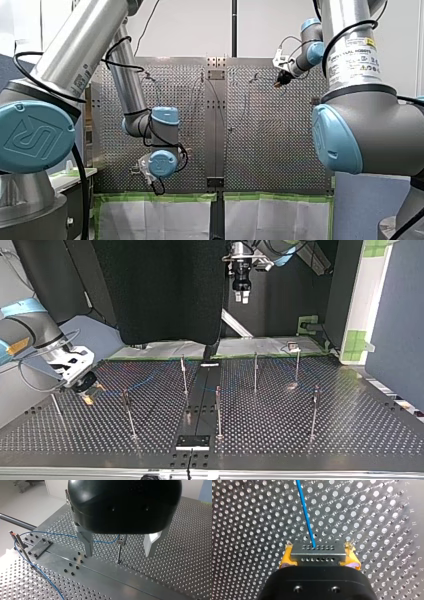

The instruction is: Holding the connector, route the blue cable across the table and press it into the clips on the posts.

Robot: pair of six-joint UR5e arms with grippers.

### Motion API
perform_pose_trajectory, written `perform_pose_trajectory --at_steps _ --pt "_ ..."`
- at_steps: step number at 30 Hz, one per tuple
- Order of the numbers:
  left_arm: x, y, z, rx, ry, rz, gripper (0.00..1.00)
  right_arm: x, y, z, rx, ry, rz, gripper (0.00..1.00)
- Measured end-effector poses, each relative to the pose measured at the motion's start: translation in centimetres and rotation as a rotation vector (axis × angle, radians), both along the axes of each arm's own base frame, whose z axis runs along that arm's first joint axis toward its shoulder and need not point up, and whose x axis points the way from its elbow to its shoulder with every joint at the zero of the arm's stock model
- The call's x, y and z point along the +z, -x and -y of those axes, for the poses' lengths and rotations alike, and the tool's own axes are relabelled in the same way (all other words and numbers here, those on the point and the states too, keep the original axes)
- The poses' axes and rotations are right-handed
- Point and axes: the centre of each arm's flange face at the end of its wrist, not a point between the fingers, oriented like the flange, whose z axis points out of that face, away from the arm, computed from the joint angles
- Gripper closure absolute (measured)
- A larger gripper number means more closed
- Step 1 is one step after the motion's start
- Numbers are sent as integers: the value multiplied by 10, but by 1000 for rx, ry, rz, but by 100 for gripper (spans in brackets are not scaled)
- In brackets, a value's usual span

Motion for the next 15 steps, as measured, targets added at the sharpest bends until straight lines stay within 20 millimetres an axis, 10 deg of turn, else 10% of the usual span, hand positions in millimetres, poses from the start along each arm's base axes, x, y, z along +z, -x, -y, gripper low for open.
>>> perform_pose_trajectory --at_steps 15 --pt "0 0 0 0 0 0 0 0 0 0 0 0 0 100"
